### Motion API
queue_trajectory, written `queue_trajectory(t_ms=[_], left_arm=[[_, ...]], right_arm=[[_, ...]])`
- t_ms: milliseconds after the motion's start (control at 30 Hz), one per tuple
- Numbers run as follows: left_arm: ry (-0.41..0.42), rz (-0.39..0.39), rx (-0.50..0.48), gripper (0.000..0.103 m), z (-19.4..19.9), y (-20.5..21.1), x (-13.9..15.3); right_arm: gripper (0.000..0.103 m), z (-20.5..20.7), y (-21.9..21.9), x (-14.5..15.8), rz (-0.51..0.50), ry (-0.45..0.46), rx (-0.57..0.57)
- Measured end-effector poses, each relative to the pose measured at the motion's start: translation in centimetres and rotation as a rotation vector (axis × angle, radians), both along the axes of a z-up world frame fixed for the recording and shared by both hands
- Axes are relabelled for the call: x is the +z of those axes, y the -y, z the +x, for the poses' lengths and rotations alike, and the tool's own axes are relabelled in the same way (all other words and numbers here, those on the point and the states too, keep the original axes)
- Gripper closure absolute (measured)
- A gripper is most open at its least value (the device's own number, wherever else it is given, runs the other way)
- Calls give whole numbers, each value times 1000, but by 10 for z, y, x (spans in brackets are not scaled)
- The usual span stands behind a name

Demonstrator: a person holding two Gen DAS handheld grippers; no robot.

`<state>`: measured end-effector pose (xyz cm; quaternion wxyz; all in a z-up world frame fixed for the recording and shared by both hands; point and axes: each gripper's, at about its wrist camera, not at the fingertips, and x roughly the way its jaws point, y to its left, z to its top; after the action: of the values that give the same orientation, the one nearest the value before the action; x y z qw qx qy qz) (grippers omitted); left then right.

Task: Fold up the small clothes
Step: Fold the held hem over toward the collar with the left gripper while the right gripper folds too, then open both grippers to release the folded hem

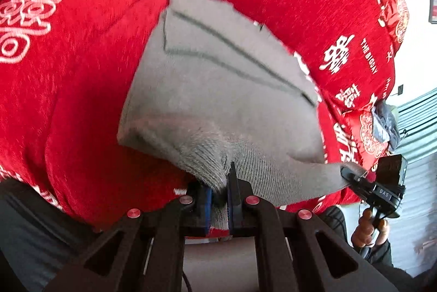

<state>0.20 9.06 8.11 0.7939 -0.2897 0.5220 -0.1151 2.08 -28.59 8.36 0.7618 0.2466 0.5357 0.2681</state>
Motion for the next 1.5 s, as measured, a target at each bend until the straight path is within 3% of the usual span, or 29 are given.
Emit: queue_trajectory(t_ms=[233, 600, 733, 1000, 1133, 1500], left_arm=[[76, -1, 35, 94, 24, -4, 34], [167, 8, 70, 94, 102, -9, 78], [167, 27, 66, 94, 143, -10, 81], [127, 27, 76, 94, 224, -17, 67], [89, 31, 88, 94, 263, -23, 45], [-88, 12, 175, 94, 331, -40, -45]], right_arm=[[97, 22, -1, 24, -3, 78, -37], [97, 96, -15, 78, -57, 178, -39], [97, 133, -19, 85, -87, 193, -40], [97, 220, -32, 73, -131, 168, -70], [97, 259, -37, 59, -138, 148, -86], [97, 338, -45, -34, -193, 0, -136]])
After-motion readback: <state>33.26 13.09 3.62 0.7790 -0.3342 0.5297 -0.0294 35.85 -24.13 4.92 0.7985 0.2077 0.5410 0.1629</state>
